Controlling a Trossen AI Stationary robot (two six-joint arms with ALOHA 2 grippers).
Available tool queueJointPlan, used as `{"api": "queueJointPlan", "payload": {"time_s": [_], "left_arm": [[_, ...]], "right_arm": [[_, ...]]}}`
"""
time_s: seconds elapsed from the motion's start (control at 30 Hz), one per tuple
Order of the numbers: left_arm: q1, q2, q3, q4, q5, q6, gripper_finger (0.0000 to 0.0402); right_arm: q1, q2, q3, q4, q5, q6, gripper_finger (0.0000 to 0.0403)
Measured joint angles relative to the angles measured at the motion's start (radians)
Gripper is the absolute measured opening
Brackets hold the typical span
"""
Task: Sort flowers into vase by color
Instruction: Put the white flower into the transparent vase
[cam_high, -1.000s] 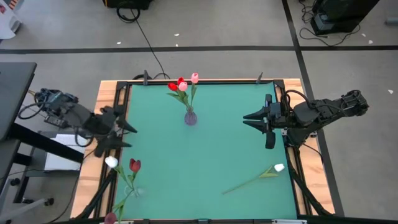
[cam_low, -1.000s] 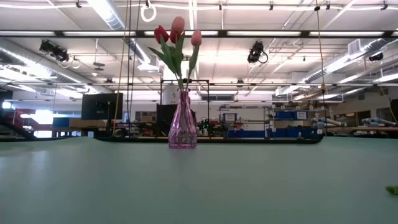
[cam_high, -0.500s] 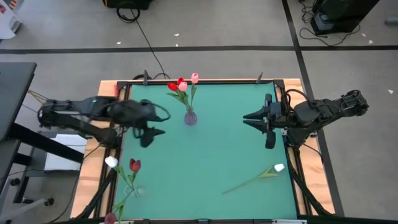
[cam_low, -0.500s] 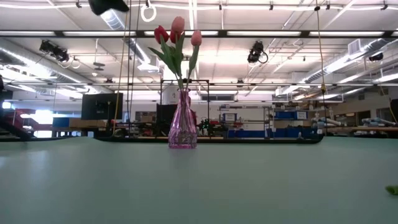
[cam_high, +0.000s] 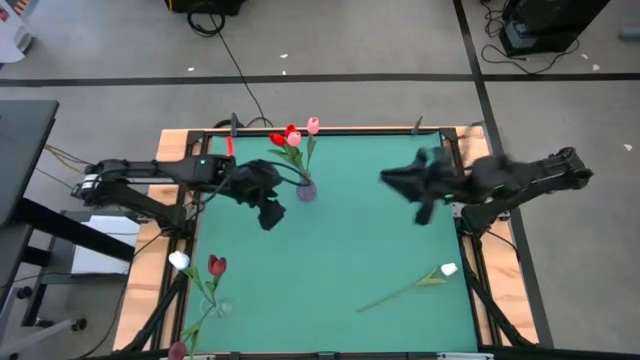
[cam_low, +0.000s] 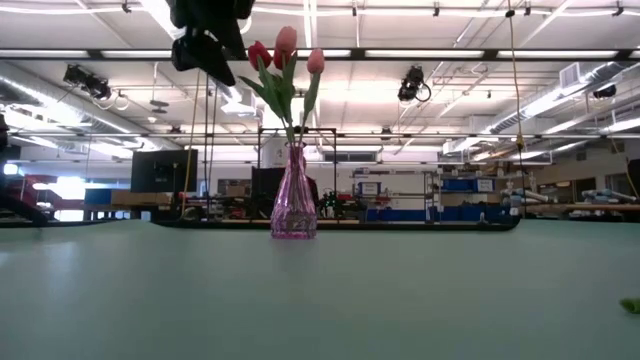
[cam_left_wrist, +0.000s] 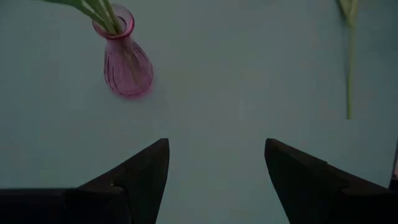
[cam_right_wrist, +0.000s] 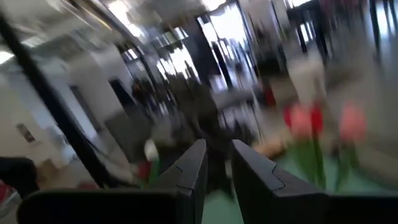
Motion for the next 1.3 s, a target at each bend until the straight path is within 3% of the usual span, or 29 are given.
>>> {"api": "queueJointPlan", "payload": {"time_s": [0.13, 0.23, 0.37, 0.5, 0.7, 0.83, 0.97, 1.3], "left_arm": [[0.008, 0.037, 0.000, 0.007, 0.000, 0.010, 0.0269], [0.033, 0.053, 0.000, 0.021, 0.003, 0.031, 0.0269], [0.076, 0.060, 0.000, 0.044, 0.032, 0.060, 0.0269], [0.112, 0.058, 0.000, 0.070, 0.060, 0.088, 0.0269], [0.127, 0.058, 0.000, 0.063, 0.119, 0.173, 0.0269], [0.126, 0.058, 0.000, 0.047, 0.128, 0.240, 0.0269], [0.126, 0.058, 0.000, 0.044, 0.126, 0.298, 0.0270], [0.137, 0.058, 0.000, 0.031, 0.123, 0.328, 0.0270]], "right_arm": [[-0.016, 0.112, -0.003, -0.184, -0.064, 0.345, 0.0082], [-0.013, 0.204, -0.003, -0.292, -0.186, 0.599, 0.0082], [-0.002, 0.307, -0.003, -0.462, -0.330, 1.059, 0.0082], [0.057, 0.397, -0.003, -0.664, -0.410, 1.426, 0.0082], [0.163, 0.504, -0.003, -0.862, -0.636, 1.846, 0.0089], [0.227, 0.564, -0.003, -0.934, -0.755, 1.995, 0.0095], [0.251, 0.652, -0.003, -1.010, -0.783, 2.034, 0.0096], [0.249, 0.858, -0.003, -0.823, -0.885, 2.076, 0.0096]]}}
